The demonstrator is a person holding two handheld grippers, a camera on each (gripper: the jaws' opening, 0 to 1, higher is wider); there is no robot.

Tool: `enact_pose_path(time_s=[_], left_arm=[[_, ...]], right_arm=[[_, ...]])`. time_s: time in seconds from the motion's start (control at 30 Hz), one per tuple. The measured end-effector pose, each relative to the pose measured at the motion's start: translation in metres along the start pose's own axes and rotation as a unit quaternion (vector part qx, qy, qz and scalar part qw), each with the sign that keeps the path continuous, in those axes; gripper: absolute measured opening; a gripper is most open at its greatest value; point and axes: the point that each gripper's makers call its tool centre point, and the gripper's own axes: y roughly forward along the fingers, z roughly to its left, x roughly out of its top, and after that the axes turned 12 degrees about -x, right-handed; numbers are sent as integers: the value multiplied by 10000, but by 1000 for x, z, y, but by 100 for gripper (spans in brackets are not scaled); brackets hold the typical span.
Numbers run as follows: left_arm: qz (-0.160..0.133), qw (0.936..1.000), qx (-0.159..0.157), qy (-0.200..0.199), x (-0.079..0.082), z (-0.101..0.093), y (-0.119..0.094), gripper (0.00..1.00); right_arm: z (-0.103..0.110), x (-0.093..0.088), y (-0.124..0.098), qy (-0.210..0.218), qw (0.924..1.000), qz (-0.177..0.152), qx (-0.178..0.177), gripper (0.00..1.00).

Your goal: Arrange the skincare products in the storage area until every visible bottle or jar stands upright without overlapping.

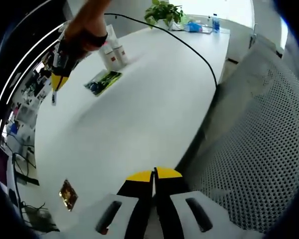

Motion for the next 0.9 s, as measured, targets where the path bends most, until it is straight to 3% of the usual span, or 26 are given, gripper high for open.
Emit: enact_pose_path(time_s=[0.5, 0.77, 0.9], left_arm=[[99, 9999, -88, -88, -6, -2, 4, 0], [162, 9997, -108, -149, -10, -2, 5, 0], [162, 9997, -105, -153, -10, -2, 5, 0]], right_arm=[[-53, -11, 16, 403, 9978, 83, -514, 0], [-80, 14, 23, 1051, 9906, -467, -737, 0], [-90, 18, 29, 1330, 9858, -536, -873, 0]])
